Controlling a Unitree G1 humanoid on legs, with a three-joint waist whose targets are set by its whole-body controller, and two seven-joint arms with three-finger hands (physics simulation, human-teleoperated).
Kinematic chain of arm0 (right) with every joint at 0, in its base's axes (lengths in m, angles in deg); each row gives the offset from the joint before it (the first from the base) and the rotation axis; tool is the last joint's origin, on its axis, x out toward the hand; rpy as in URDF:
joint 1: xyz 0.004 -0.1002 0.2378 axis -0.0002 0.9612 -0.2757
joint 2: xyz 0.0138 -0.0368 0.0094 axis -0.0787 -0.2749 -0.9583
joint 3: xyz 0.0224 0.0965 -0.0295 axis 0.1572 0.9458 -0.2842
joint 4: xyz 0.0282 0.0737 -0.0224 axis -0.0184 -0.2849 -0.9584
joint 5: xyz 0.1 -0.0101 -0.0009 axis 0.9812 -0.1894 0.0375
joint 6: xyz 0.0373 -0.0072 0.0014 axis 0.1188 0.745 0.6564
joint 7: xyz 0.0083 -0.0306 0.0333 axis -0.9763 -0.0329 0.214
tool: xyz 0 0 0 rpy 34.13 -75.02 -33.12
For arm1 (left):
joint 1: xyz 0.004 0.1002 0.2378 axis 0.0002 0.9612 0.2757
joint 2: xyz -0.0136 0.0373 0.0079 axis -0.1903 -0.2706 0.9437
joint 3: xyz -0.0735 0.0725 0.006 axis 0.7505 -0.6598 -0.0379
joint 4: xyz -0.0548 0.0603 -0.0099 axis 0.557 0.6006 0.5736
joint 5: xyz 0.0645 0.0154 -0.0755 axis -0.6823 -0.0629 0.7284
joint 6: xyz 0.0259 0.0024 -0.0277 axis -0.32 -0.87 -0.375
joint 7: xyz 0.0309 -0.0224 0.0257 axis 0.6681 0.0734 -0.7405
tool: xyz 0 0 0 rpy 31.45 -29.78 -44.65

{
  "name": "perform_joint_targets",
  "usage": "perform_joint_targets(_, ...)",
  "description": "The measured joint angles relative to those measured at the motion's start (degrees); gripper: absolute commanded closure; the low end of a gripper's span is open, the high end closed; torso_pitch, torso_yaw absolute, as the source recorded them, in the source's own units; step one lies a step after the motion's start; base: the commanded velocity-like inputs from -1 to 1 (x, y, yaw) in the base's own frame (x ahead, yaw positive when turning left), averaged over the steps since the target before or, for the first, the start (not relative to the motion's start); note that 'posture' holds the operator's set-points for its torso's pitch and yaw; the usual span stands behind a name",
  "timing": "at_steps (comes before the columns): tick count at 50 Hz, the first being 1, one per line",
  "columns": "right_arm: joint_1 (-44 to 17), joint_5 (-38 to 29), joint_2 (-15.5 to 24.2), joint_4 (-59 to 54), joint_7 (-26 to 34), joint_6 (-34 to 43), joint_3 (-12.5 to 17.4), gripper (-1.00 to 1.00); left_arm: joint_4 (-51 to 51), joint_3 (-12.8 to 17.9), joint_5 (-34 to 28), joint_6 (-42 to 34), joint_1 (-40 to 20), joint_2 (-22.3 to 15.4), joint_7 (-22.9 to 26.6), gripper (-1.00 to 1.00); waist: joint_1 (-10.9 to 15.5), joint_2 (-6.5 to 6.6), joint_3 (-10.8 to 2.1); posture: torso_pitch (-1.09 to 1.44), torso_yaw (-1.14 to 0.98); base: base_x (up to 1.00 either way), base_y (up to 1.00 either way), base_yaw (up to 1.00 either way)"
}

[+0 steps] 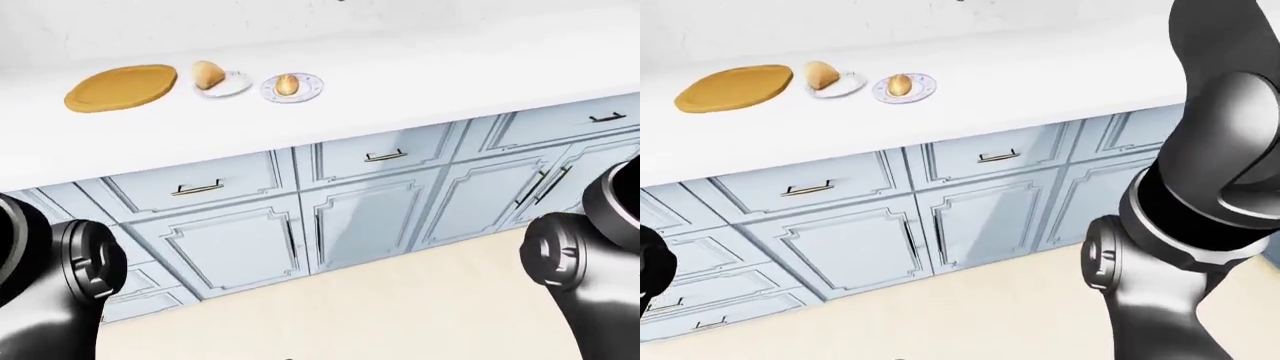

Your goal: Place all breads on the cutting board.

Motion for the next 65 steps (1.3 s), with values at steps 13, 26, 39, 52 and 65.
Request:
perform_joint_targets(13,0.07,0.01,-1.03,0.19,1.39,0.81,-1.25,-1.00,0.39,0.19,-1.05,-0.63,0.51,0.29,0.33,-1.00,-0.14,1.54,-0.18,0.00,0.00,0.18,0.00,0.00)
perform_joint_targets(26,0.70,-1.77,-1.22,-1.06,1.49,0.88,-0.43,-1.00,0.67,-1.24,-1.02,-1.64,0.74,1.51,1.42,-1.00,-0.13,-1.69,0.22,0.00,0.00,0.14,0.00,0.00)
perform_joint_targets(39,1.00,-1.77,-2.54,-0.35,3.21,0.30,-2.14,-1.00,0.87,-0.13,-2.11,-1.78,1.31,1.53,0.98,-1.00,-1.08,-0.33,2.30,0.00,0.00,0.04,0.00,0.00)
perform_joint_targets(52,1.31,-1.70,-2.58,1.17,4.01,-0.36,-1.51,-1.00,0.33,-0.19,-2.18,-1.65,0.62,1.88,1.27,-1.00,-0.70,-0.07,1.33,0.00,0.00,0.00,0.00,0.07)
perform_joint_targets(65,1.89,-3.04,-2.70,1.71,4.78,-0.86,-0.80,-1.00,-0.49,-0.60,-2.96,-1.13,1.34,2.39,2.22,-1.00,0.27,-4.23,1.58,0.00,0.00,0.00,0.00,0.95)
